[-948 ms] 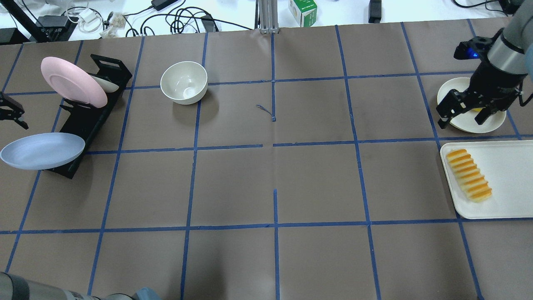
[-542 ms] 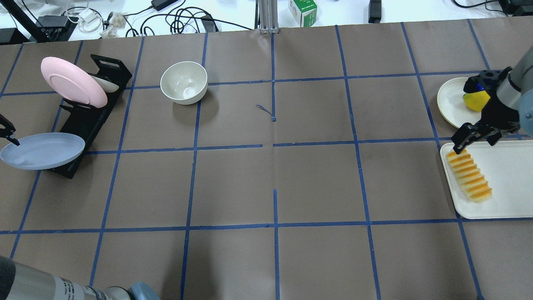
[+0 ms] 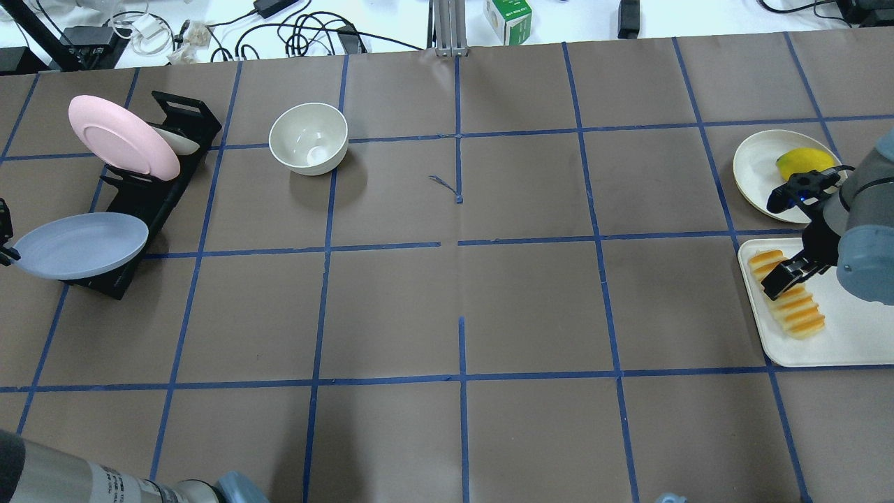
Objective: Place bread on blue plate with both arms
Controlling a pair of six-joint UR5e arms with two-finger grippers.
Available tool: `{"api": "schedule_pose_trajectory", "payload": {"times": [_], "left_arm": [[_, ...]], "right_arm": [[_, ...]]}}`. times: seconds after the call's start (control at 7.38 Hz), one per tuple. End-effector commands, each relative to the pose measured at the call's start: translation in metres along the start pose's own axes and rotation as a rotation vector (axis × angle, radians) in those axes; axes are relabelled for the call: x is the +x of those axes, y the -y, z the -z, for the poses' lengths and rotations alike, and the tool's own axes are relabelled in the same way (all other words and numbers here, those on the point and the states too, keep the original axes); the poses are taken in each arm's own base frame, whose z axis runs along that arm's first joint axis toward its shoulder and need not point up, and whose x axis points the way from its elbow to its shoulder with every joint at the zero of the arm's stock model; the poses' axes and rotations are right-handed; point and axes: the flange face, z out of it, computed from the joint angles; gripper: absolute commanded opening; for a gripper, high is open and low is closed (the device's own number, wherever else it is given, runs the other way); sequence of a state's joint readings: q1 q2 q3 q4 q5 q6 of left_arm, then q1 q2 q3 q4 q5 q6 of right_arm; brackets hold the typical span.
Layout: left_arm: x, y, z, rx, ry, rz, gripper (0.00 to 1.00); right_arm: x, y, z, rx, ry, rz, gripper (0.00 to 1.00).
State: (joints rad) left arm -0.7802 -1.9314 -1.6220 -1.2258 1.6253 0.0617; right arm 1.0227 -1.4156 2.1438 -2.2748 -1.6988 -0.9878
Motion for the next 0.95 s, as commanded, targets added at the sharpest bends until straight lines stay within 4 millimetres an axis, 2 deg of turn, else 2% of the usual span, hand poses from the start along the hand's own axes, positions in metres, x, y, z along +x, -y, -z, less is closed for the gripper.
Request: {"api": "schedule_pose_trajectory", "payload": {"times": [0.0, 0.14, 0.27, 0.41, 0.54, 0.68, 0.81], "left_arm": [[-0.001, -0.006, 0.005, -0.028, 0.003, -0.019, 0.00], [0.000, -0.009, 0.013, -0.030, 0.005, -0.025, 0.00], [0.000, -0.009, 0.008, -0.037, 0.001, -0.024, 0.00], [0.000, 0.001, -0.002, -0.033, -0.006, -0.020, 0.04], [0.002, 0.010, -0.014, -0.002, -0.012, -0.019, 0.04], [0.006, 0.018, -0.024, 0.012, -0.064, -0.017, 0.07], [0.008, 0.021, -0.032, 0.008, -0.079, -0.019, 0.11]], "right_arm": [[0.010, 0.003, -0.026, 0.003, -0.008, 0.018, 1.00], [0.010, 0.005, -0.037, -0.008, 0.009, 0.007, 1.00], [0.012, 0.006, -0.036, -0.007, 0.007, 0.006, 1.00], [0.012, 0.006, -0.037, -0.001, 0.015, 0.007, 1.00], [0.013, 0.007, -0.035, 0.004, 0.012, 0.002, 0.67], [0.013, 0.007, -0.036, 0.003, 0.014, -0.004, 0.29], [0.013, 0.007, -0.035, 0.004, 0.013, -0.018, 0.07]]}}
